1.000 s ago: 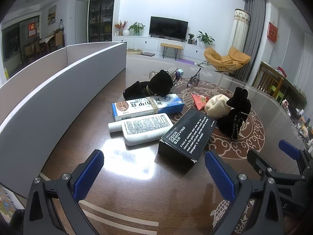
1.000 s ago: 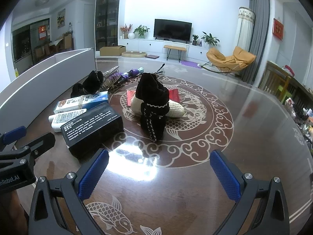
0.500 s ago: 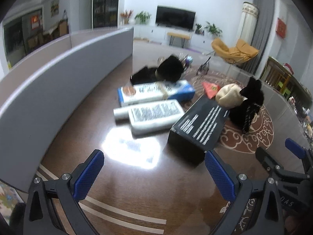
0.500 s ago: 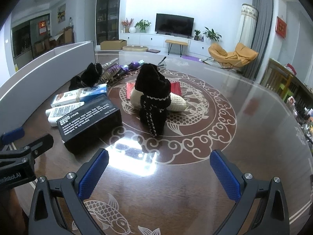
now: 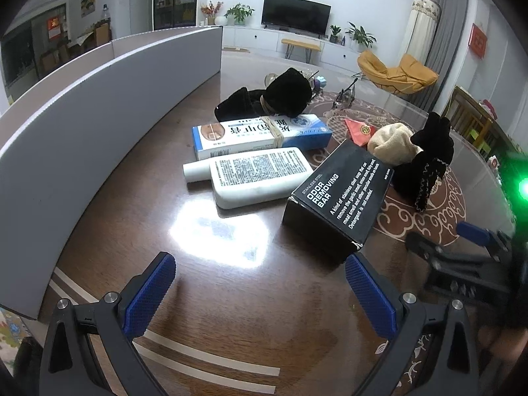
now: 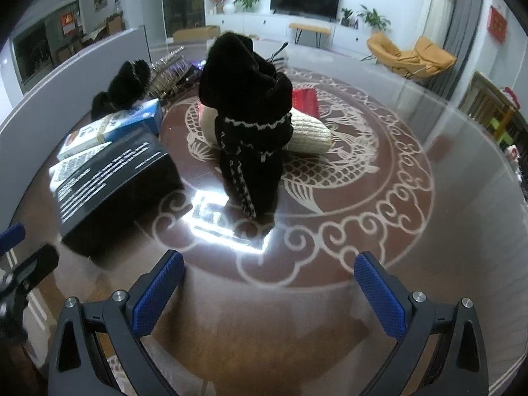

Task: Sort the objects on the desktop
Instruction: 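Reach the left tool to the black odor bar box while the right tool reaches the black hat, then grasp the black odor bar box with the left tool while the right tool grasps the black hat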

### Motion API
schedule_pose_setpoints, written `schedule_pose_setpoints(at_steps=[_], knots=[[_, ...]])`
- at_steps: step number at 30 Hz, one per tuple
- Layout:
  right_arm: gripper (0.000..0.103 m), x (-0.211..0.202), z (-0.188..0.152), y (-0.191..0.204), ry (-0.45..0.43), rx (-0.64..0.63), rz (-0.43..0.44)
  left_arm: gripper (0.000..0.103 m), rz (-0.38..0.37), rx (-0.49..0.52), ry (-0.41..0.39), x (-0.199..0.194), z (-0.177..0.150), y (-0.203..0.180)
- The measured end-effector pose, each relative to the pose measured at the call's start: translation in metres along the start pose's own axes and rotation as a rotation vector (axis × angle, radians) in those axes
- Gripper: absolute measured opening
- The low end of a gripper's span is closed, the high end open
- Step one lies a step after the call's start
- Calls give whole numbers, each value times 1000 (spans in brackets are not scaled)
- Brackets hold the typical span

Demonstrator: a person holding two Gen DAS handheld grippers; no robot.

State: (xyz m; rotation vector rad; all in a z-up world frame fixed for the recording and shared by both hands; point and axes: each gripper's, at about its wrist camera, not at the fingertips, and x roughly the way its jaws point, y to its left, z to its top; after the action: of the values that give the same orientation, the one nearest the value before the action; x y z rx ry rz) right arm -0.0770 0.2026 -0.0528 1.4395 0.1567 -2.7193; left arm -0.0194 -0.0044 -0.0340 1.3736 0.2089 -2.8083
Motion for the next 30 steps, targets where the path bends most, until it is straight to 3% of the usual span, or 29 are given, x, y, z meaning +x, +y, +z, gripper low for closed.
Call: schedule_pose_setpoints(at_steps=[8,20,25,30], knots=[[103,27,29,-11,11,40,34,103,-2,10,24,6,-1,-2],[103,36,34,-17,-22,18,44,103,-37,44,4,3,2,-8],[103,34,31,-33,-25,-19,70,103,-62,105,-36,3,12,-22],[103,34,25,-49,-26,4,54,103,-77,207,2,24,40,-47]])
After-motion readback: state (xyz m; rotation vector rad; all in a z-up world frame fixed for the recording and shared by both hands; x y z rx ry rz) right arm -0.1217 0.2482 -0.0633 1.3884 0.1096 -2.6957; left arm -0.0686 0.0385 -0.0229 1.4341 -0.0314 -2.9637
